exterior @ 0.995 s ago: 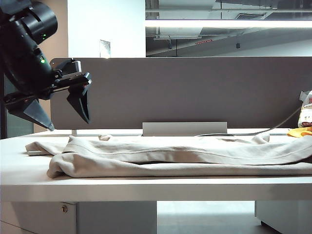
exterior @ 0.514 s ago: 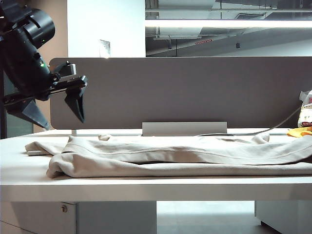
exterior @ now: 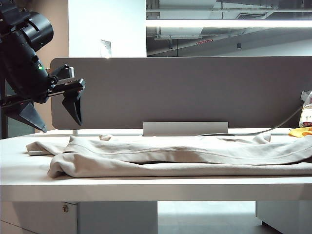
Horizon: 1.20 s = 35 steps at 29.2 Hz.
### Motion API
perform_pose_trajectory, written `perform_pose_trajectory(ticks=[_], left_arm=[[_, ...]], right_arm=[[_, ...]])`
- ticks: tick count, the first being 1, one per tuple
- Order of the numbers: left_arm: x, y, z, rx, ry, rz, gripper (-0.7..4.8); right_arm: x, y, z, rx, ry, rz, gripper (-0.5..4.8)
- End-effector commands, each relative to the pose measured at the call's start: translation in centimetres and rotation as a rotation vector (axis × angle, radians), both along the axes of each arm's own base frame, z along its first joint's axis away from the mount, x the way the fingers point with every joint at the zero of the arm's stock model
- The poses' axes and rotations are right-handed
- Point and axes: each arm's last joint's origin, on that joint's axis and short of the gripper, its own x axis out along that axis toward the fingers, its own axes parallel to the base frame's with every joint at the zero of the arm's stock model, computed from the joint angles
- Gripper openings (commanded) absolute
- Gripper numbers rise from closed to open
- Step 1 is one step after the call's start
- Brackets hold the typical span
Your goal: Fold the bottom side of the T-shirt horizontally towards the center, about one-third of the way, then fold the sleeve back towards the center, creating a straight line along the edge of the T-shirt, and finally fold the bottom of the T-shirt up towards the top, creating a neat rectangle.
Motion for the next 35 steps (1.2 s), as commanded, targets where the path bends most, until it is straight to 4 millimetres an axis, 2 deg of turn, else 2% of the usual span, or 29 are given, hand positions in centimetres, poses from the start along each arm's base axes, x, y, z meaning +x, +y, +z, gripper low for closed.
perform_pose_trajectory(ticks=[1, 6, 14, 27, 35], left_arm=[[0.1, 0.0, 0.2, -0.005, -0.012, 0.008, 4.79], [0.1, 0.0, 0.2, -0.006, -0.008, 0.010, 4.79], [0.2, 0.0, 0.3, -0.017, -0.021, 0.022, 4.79], [0.3, 0.0, 0.4, -0.017, -0.025, 0.029, 4.79], [0.3, 0.0, 0.4, -0.015, -0.025, 0.026, 4.79]], right_arm=[[0.7, -0.2, -0.4, 0.010, -0.005, 0.014, 2.80], [2.1, -0.6, -0.5, 0.039, 0.008, 0.029, 2.89], [3.1, -0.8, -0.8, 0.053, 0.006, 0.039, 2.87], [3.9, 1.3, -2.8, 0.088, 0.100, 0.082, 2.81], [3.5, 1.6, -3.1, 0.084, 0.161, 0.072, 2.42]])
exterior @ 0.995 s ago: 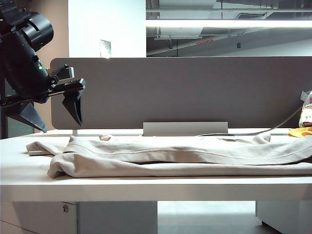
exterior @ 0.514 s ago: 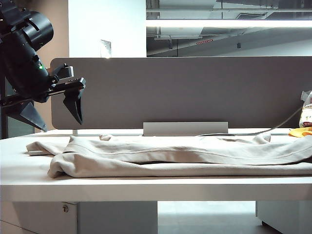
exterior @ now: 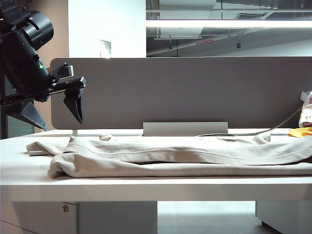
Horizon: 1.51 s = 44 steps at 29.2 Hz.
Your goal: Fold the bottom side of the T-shirt horizontally towards the center, about one-third of the way, then fold the sleeve back towards the center, creating a straight line along the edge of the T-shirt, and finally fold the bottom of the T-shirt up towards the top, creating a neat rectangle.
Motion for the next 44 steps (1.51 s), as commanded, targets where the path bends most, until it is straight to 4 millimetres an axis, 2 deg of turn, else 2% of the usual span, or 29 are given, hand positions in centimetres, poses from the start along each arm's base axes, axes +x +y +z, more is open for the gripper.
perform_pose_trajectory(ticks=[1, 6, 11, 18, 24, 31, 36, 40, 44], left_arm=[[0.1, 0.0, 0.2, 0.002, -0.013, 0.000, 4.79], [0.1, 0.0, 0.2, 0.002, -0.013, 0.000, 4.79], [0.1, 0.0, 0.2, 0.002, -0.013, 0.000, 4.79], [0.1, 0.0, 0.2, 0.002, -0.012, 0.000, 4.79], [0.1, 0.0, 0.2, 0.001, -0.010, -0.001, 4.79], [-0.1, 0.1, 0.0, 0.006, 0.018, -0.003, 4.79], [-0.2, 0.1, -0.1, 0.009, 0.026, -0.006, 4.79], [-0.2, 0.1, -0.1, 0.012, 0.032, -0.010, 4.79], [-0.2, 0.1, -0.1, 0.010, 0.032, -0.012, 4.79]], right_arm=[[-0.9, 0.4, -2.0, 0.042, 0.144, -0.013, 2.34], [-1.0, 0.4, -2.0, 0.042, 0.147, -0.013, 0.64], [-0.9, 0.4, -1.9, 0.036, 0.137, -0.007, -0.06], [-0.4, 1.0, -1.6, 0.110, 0.071, 0.061, -0.06], [0.7, 3.3, -1.1, 0.143, 0.029, 0.141, -0.06], [1.5, 6.3, 1.5, 0.105, -0.050, 0.209, -0.06], [1.6, 8.0, 4.2, 0.050, -0.122, 0.217, -0.06], [1.4, 8.3, 5.7, 0.039, -0.157, 0.223, -0.06], [0.9, 8.4, 6.0, 0.070, -0.133, 0.235, -0.06]])
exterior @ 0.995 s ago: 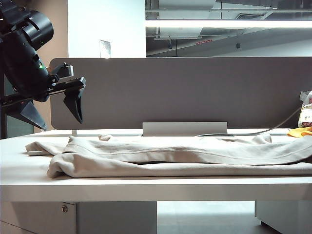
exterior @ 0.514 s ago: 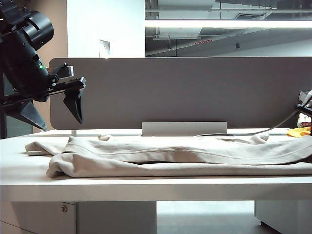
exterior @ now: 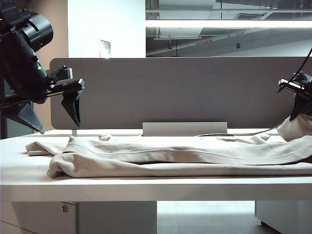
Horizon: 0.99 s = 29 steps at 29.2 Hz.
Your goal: Fold the bottom side of the T-shirt horizontally towards the center, about one-third of the way, then fold the sleeve back towards the center, creating a straight line along the edge of the T-shirt, and finally fold the bottom of the T-shirt up towards the top, creating a neat rectangle.
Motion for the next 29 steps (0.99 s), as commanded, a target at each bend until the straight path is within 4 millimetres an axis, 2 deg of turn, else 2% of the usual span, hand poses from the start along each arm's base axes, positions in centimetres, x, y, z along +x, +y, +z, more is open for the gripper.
perform_pose_trajectory(ticks=[1, 5, 8, 15, 20, 26, 27, 29], left_arm=[[0.1, 0.0, 0.1, 0.001, -0.007, -0.008, 4.79], [0.1, 0.0, 0.2, 0.001, -0.007, -0.009, 4.79], [0.1, 0.0, 0.1, -0.001, -0.006, -0.010, 4.79], [0.0, 0.0, 0.1, 0.002, 0.002, -0.013, 4.79], [-0.1, 0.0, 0.0, 0.011, 0.011, -0.022, 4.79], [-0.1, 0.0, 0.0, 0.019, 0.014, -0.031, 4.79], [-0.1, 0.0, 0.0, 0.019, 0.015, -0.031, 4.79], [-0.2, 0.0, 0.0, 0.019, 0.015, -0.031, 4.79]], right_arm=[[-0.4, 0.1, 0.4, 0.033, 0.022, 0.018, -0.06], [-0.3, 1.3, 0.3, 0.055, 0.030, 0.066, -0.06], [0.0, 3.1, 0.4, 0.060, 0.028, 0.107, -0.06], [0.5, 8.2, 0.4, 0.051, 0.022, 0.211, -0.06], [0.5, 11.1, 0.4, 0.040, 0.021, 0.263, -0.06], [0.4, 12.7, 0.4, 0.025, 0.027, 0.284, -0.05], [0.4, 12.8, 0.4, 0.032, 0.030, 0.291, 0.09], [0.3, 12.8, 0.4, 0.052, 0.038, 0.300, 0.77]])
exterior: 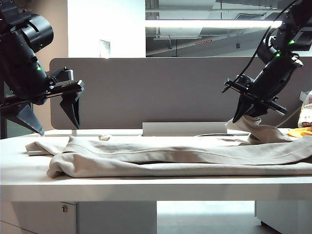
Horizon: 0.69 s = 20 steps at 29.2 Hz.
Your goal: Fold the bottom side of the T-shirt horizontally towards the center, about one-third of the way, then fold the sleeve back towards the center, creating a straight line along the edge of the T-shirt, and finally fold the bottom of the T-shirt up towards the top, creating a neat rectangle.
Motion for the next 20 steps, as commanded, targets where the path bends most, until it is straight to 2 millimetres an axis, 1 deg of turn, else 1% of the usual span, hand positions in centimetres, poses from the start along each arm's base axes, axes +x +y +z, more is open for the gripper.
perform_pose_trajectory(ticks=[1, 2, 3, 4, 6, 7, 13, 20], left_arm=[[0.0, 0.0, 0.1, 0.004, -0.004, -0.006, 4.79], [0.0, 0.0, 0.1, 0.004, -0.004, -0.006, 4.79], [0.0, 0.0, 0.1, 0.004, -0.004, -0.006, 4.79], [0.0, 0.0, 0.1, 0.003, -0.004, -0.006, 4.79], [0.0, 0.0, 0.1, -0.002, -0.003, -0.010, 4.79], [0.0, 0.0, 0.1, -0.010, -0.002, -0.016, 4.79], [0.0, 0.0, 0.1, -0.011, -0.001, -0.017, 4.79], [0.0, 0.0, 0.1, -0.011, 0.001, -0.017, 4.79]], right_arm=[[-0.1, 0.1, 0.6, 0.039, 0.001, 0.017, 1.24], [-0.2, 0.1, 0.5, 0.045, 0.012, 0.010, 1.62], [-0.2, 0.1, 0.5, 0.046, 0.020, 0.007, 2.12], [-0.3, 0.1, 0.5, 0.046, 0.026, 0.007, 2.82], [-0.3, 0.1, 0.4, 0.049, 0.032, 0.010, 3.98], [-0.3, 0.2, 0.4, 0.060, 0.032, 0.020, 4.76], [-0.4, 0.7, 0.6, 0.123, 0.024, 0.080, 4.79], [-0.4, 2.0, 0.8, 0.182, 0.013, 0.154, 4.79]])
